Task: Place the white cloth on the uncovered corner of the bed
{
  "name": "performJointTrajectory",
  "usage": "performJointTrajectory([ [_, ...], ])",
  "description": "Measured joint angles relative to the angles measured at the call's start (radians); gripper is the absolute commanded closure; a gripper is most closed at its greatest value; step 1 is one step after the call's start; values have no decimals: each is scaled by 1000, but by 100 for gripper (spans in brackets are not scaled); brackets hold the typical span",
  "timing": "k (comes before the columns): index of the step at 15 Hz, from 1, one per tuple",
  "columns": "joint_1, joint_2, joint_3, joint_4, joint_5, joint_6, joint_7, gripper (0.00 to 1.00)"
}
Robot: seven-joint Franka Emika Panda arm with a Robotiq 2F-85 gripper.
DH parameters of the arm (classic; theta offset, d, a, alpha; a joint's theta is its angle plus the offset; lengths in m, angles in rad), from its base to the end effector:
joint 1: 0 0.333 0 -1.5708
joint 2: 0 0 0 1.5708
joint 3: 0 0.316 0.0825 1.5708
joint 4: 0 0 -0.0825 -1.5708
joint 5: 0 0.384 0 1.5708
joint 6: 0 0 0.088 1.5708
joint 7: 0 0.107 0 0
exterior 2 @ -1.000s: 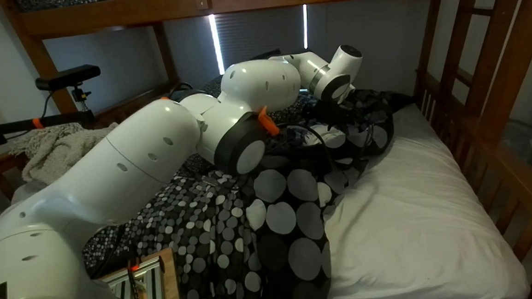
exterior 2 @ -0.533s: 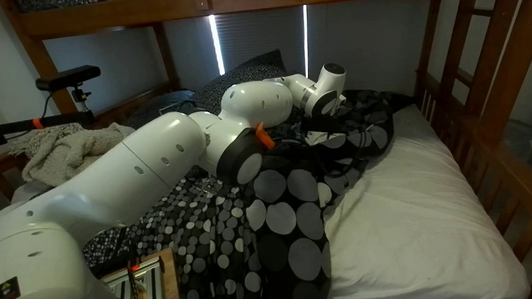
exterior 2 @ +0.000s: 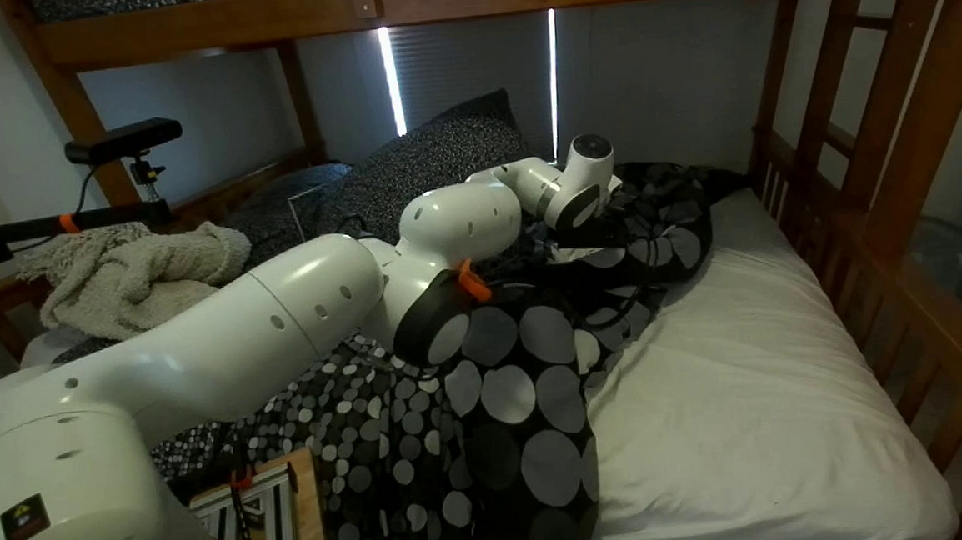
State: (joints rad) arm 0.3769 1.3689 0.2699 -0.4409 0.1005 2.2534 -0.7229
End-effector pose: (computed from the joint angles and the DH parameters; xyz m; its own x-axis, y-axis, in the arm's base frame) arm 0.7571 0.3755 0.2558 0.4217 0.7320 0.5351 0.8665 -0.4991 -0.0002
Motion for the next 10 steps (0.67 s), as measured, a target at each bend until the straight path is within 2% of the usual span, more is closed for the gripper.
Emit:
performJointTrajectory([
  [6, 13, 3, 22, 2, 5, 25, -32, 0],
  [10, 34, 37, 28, -16, 6, 281, -14, 0],
])
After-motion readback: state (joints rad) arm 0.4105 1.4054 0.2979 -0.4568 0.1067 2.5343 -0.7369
